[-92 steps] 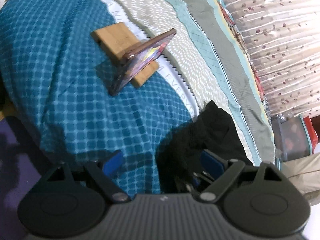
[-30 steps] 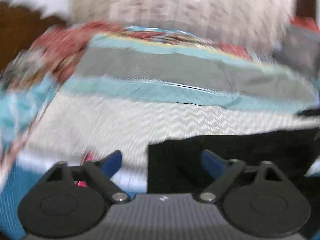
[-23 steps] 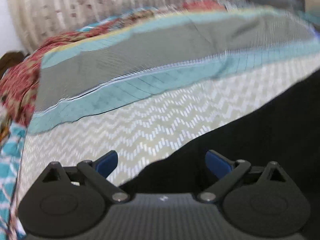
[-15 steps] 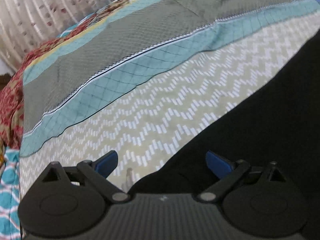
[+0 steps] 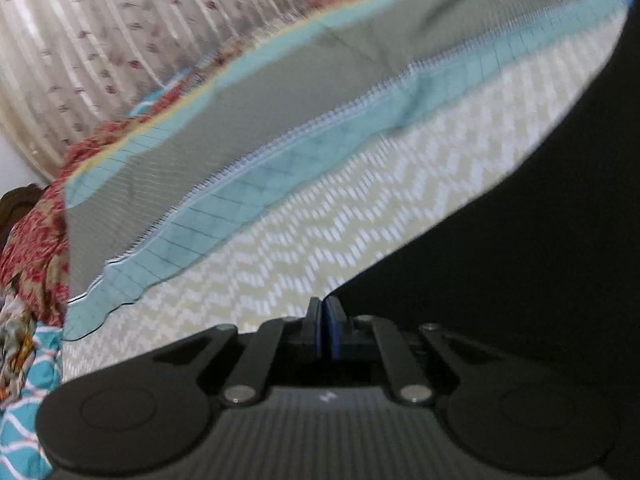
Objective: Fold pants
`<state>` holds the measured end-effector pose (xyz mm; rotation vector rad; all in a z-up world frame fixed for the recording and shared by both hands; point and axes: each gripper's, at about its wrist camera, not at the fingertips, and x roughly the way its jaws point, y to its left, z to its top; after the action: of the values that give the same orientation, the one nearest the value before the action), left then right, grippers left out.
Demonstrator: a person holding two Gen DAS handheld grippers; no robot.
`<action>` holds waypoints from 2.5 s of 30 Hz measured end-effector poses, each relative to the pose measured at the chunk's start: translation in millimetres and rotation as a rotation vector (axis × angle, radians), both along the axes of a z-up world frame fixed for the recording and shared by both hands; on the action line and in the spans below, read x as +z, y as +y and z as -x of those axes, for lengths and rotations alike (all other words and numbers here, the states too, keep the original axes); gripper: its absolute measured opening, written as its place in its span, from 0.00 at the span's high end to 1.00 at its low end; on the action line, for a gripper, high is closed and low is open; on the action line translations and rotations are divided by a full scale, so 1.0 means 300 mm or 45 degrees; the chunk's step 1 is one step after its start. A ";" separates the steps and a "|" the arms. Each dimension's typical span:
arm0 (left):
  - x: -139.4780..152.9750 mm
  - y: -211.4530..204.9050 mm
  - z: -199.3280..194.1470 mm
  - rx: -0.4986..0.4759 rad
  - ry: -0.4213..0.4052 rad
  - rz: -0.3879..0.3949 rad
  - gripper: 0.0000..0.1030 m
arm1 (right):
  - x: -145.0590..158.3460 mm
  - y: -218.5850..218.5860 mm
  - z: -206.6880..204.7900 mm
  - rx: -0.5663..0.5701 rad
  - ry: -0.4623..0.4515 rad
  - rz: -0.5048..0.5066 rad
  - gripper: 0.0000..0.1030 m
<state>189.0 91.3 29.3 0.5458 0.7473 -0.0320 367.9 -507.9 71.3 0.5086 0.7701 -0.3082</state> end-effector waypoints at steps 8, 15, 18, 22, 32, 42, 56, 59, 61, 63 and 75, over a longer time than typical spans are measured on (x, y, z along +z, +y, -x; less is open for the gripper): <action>0.194 0.013 0.273 0.034 -0.201 0.169 0.96 | 0.277 -0.124 0.477 0.011 -0.320 -0.189 0.86; 0.278 0.000 0.606 0.055 -0.270 0.306 0.96 | 0.153 -0.278 0.877 -0.178 -0.314 -0.348 0.86; 0.259 -0.022 0.721 0.065 -0.232 0.332 0.95 | 0.044 -0.315 1.027 -0.260 -0.318 -0.489 0.86; 0.201 -0.037 0.817 0.111 -0.146 0.373 0.95 | -0.080 -0.331 1.182 -0.377 -0.288 -0.639 0.87; 0.213 0.031 0.867 0.246 -0.077 0.547 0.67 | -0.043 -0.327 1.256 -0.424 -0.342 -0.600 0.80; 0.218 0.190 0.794 0.484 0.140 1.125 0.39 | 0.043 -0.098 1.163 0.025 -0.292 -0.457 0.69; 0.028 0.350 0.719 0.716 0.269 1.596 0.19 | 0.039 0.493 1.021 0.858 -0.082 -0.649 0.65; 0.001 0.375 0.687 0.757 0.270 1.590 0.10 | 0.080 0.803 1.044 1.239 -0.073 -0.291 0.63; -0.022 0.404 0.678 0.800 0.282 1.612 0.09 | 0.099 0.992 1.053 1.459 -0.118 -0.087 0.63; -0.031 0.429 0.697 0.802 0.274 1.669 0.09 | 0.110 1.157 1.082 1.652 -0.189 0.080 0.60; -0.044 0.486 0.667 0.748 0.224 1.742 0.10 | 0.004 1.563 1.053 2.027 -0.311 0.483 0.52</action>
<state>-11.2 237.2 16.1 -0.9912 0.8514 -0.0377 52.1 -38.9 72.6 -0.4954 0.6523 1.0566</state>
